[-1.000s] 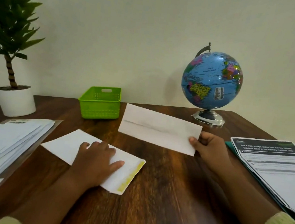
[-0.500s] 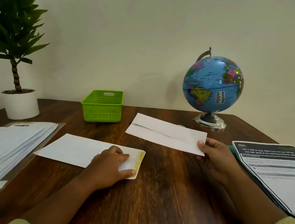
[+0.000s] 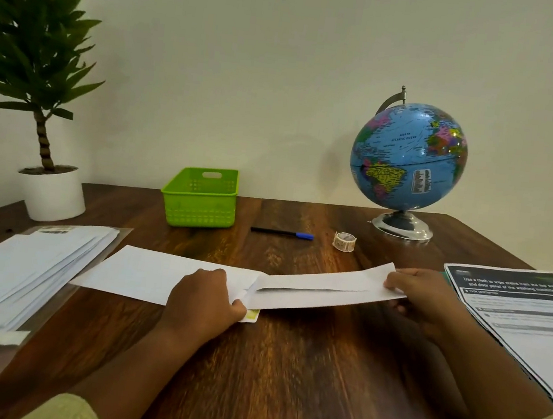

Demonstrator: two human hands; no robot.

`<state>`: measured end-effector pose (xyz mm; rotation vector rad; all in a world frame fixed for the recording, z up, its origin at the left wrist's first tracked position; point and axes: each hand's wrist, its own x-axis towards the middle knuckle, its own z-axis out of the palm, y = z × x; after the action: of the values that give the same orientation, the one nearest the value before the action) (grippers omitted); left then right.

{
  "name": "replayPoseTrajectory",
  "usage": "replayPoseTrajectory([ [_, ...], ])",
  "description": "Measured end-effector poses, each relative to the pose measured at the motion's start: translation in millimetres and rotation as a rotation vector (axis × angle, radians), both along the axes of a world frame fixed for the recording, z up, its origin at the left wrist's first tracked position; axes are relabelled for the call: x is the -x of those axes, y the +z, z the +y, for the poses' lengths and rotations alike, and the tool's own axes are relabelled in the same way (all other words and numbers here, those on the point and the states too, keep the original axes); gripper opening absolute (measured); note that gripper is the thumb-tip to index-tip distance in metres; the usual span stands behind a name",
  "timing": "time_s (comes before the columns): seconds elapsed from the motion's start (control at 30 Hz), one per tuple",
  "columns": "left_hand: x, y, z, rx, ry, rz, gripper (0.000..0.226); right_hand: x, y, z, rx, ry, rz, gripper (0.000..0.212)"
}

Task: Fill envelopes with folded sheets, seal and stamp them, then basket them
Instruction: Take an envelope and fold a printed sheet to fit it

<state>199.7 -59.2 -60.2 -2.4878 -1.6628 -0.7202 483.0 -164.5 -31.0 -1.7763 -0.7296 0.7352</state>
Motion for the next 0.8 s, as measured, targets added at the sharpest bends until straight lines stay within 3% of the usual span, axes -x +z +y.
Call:
replayPoseTrajectory([
  [0.27,3,-4,1,-0.025,-0.035,-0.138,0.047,10,1,-2,0.025,0.103,0.017,0.007],
  [0.4,4,-7,3,0.028,-0.077,-0.199,0.046,31,-5,5,0.007,0.192,0.081,0.015],
  [0.6,1,-11,1,0.061,-0.133,-0.16,0.062,50,-9,7,-0.024,0.315,0.215,0.023],
  [0.8,1,-5,-7,-0.092,-0.146,-0.004,0.03,51,1,0,-0.019,0.36,0.273,0.02],
])
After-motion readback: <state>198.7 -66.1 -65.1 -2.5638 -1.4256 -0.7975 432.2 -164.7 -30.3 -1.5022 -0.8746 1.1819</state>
